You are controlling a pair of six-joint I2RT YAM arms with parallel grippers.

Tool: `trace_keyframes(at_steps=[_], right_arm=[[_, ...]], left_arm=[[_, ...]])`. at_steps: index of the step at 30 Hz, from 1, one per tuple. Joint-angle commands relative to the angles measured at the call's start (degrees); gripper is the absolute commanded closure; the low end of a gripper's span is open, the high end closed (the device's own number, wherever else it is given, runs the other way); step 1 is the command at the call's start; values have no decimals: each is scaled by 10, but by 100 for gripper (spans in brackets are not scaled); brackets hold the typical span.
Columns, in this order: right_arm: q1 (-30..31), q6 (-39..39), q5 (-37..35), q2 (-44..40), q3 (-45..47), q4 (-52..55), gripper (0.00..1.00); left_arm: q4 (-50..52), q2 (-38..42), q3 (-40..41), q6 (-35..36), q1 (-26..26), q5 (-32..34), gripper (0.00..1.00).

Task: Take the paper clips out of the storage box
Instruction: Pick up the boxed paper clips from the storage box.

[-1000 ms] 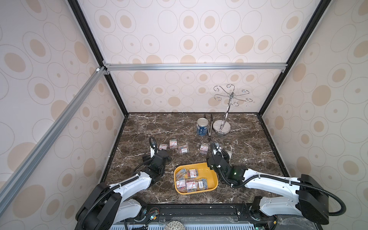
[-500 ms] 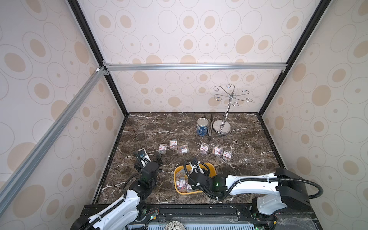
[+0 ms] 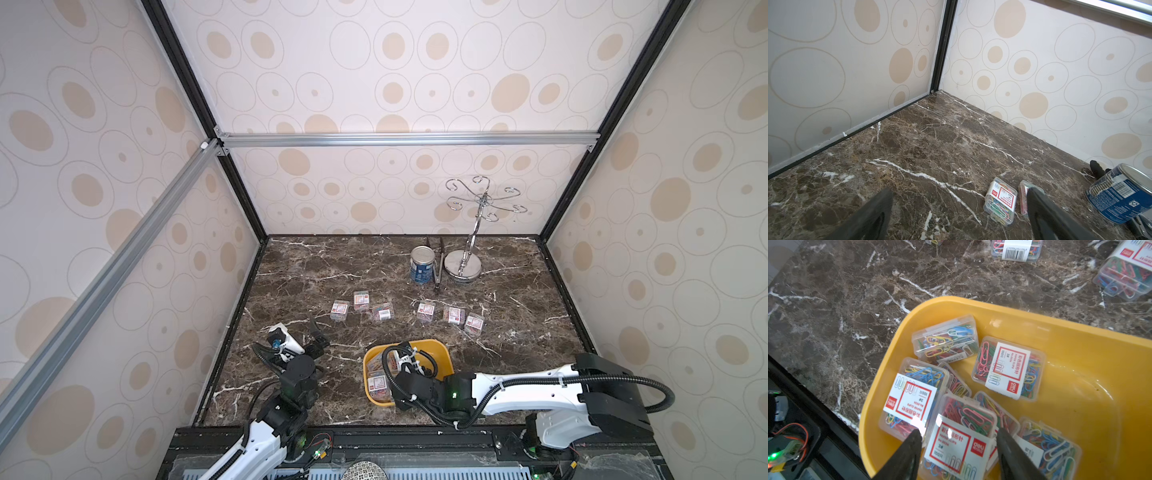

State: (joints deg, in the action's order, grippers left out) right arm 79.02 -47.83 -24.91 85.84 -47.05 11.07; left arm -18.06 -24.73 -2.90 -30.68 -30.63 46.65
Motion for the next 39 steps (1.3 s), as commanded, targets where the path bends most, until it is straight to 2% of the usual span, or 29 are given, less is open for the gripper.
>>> trace_keyframes(at_steps=[1, 9, 17, 22, 28, 30, 32, 34, 39], right_arm=[[2, -22, -2, 31, -19, 41, 40], [2, -29, -4, 95, -82, 116, 41], [2, -45, -37, 75, -67, 138, 43], [2, -38, -34, 62, -48, 109, 43], [2, -29, -14, 85, -53, 91, 33], [2, -29, -13, 88, -52, 85, 32], [2, -29, -16, 91, -51, 81, 35], [2, -39, -28, 91, -51, 88, 45], [2, -44, -39, 85, -39, 74, 46]], left_arm=[[13, 13, 3, -11, 4, 16, 0], [13, 12, 3, -13, 4, 19, 0], [15, 14, 3, -14, 4, 18, 0], [16, 17, 3, -16, 5, 18, 0], [16, 20, 3, -16, 4, 18, 0], [16, 20, 3, -16, 4, 17, 0], [16, 20, 3, -16, 4, 18, 0], [16, 20, 3, -16, 5, 18, 0], [16, 22, 4, -16, 4, 16, 0]])
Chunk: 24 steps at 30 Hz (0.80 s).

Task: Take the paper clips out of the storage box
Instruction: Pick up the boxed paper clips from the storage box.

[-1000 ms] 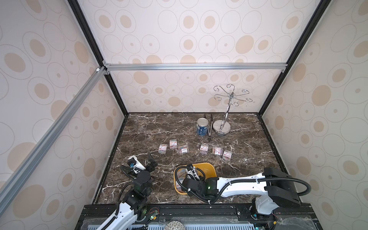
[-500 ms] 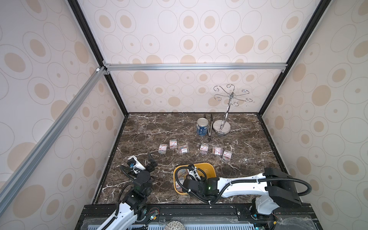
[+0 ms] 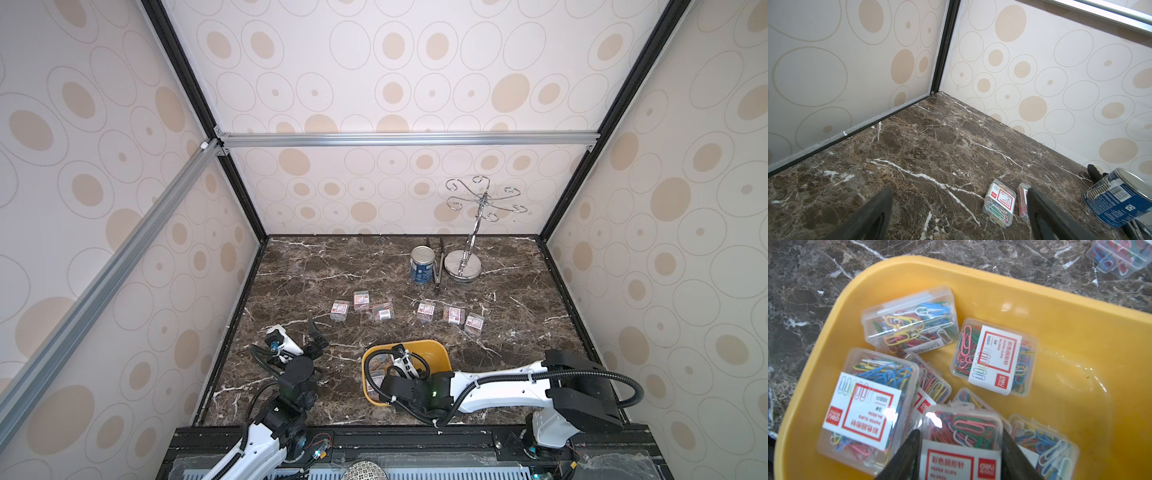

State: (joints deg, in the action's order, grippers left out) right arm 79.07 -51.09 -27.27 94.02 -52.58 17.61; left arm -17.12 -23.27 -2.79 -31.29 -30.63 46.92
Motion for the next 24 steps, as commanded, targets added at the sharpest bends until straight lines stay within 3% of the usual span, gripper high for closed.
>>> trace_keyframes(at_steps=[1, 9, 15, 24], right_arm=[[2, -14, -14, 3, 18, 5, 46], [2, -15, -19, 6, 33, -23, 37], [2, -22, -17, 15, 30, -24, 43], [2, -14, -82, -66, 55, -27, 47]], left_arm=[[6, 8, 3, -10, 5, 13, 0], [6, 9, 3, -11, 4, 14, 0], [7, 11, 3, -10, 5, 13, 0], [6, 17, 6, -10, 4, 15, 0]])
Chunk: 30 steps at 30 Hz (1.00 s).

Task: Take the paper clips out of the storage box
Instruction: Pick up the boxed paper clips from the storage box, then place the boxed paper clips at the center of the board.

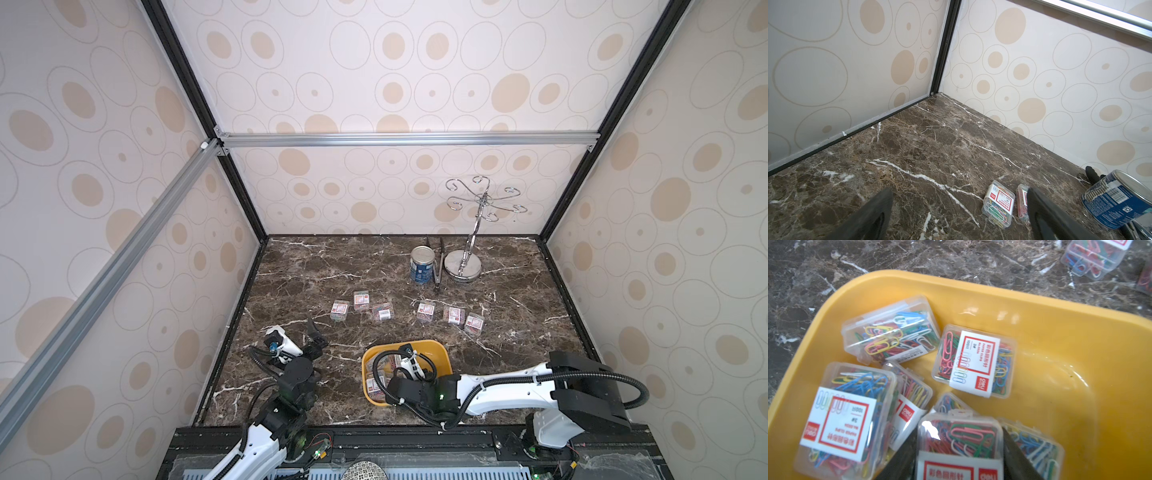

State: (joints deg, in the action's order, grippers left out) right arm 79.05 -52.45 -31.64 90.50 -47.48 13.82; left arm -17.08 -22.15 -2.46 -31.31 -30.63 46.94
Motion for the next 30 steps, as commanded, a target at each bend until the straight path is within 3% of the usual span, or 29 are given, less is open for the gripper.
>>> trace_keyframes(at_steps=[1, 8, 13, 24, 30], right_arm=[[2, 4, -47, -37, 5, 9, 47], [-12, 41, -91, -96, -1, 7, 47], [-70, 84, -102, -151, 11, -9, 49], [-270, 147, -59, -200, 57, -77, 50], [-380, 130, -14, -232, 94, -58, 51]], left_arm=[[6, 7, 2, -10, 4, 14, 0], [6, 10, 4, -9, 4, 14, 0], [6, 10, 4, -9, 4, 15, 0], [6, 11, 5, -6, 4, 13, 0], [6, 11, 6, -5, 4, 13, 0]])
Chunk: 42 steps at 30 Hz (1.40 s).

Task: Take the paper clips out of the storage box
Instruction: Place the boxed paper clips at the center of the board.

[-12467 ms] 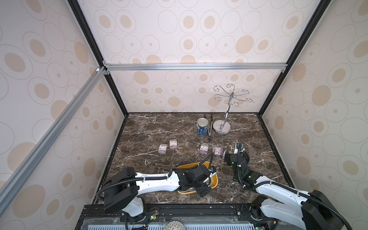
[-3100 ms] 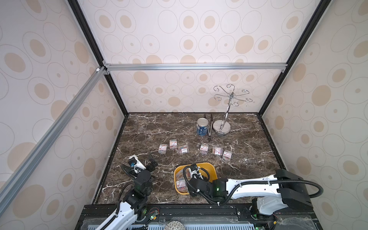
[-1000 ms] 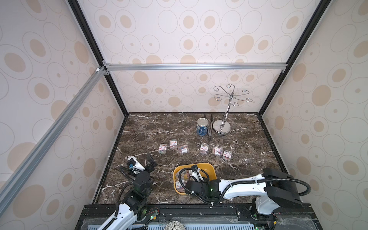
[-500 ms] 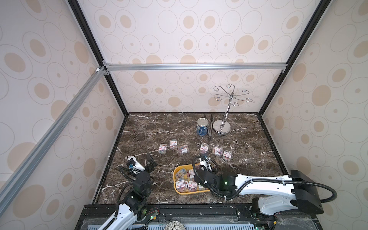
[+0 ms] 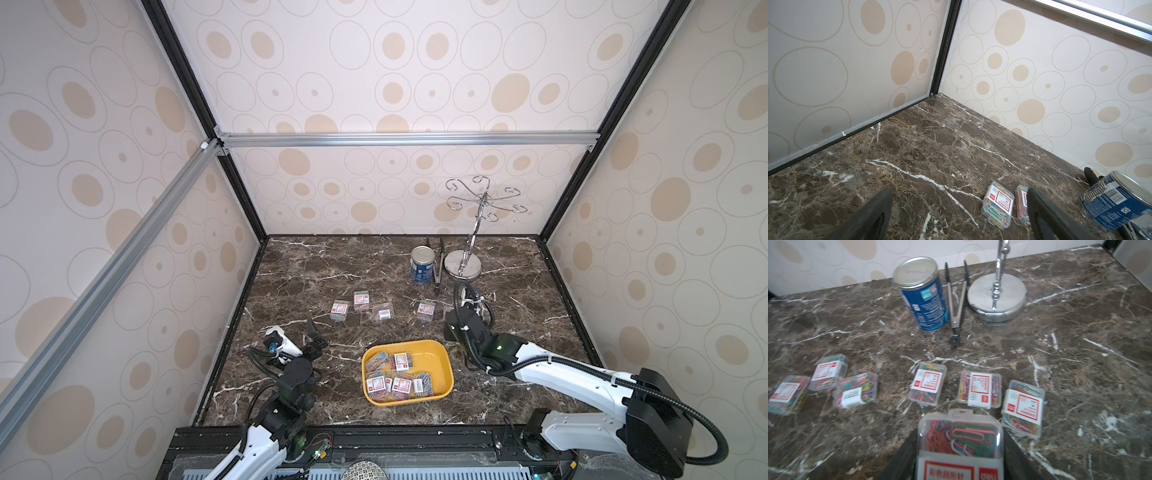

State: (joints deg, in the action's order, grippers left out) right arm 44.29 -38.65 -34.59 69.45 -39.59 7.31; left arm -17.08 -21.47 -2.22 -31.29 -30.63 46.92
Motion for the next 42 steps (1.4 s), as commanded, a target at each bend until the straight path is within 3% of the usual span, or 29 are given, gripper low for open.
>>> trace_keyframes(at_steps=[1, 7, 16, 36, 39, 42], right_arm=[[-41, -14, 14, -27, 22, 14, 51], [-46, -42, 40, -45, 75, 25, 52], [-46, -67, 110, 40, 104, -43, 55], [-58, -58, 109, 113, 113, -93, 47], [-64, -52, 116, 114, 108, -92, 42], [-66, -46, 112, 105, 106, -88, 29]], left_arm=[[6, 5, 4, -5, 5, 14, 0], [6, 6, 4, -6, 4, 13, 0], [6, 11, 5, -8, 4, 13, 0], [24, 11, 4, -11, 4, 17, 0], [24, 11, 3, -12, 4, 17, 0], [24, 11, 4, -11, 4, 17, 0]])
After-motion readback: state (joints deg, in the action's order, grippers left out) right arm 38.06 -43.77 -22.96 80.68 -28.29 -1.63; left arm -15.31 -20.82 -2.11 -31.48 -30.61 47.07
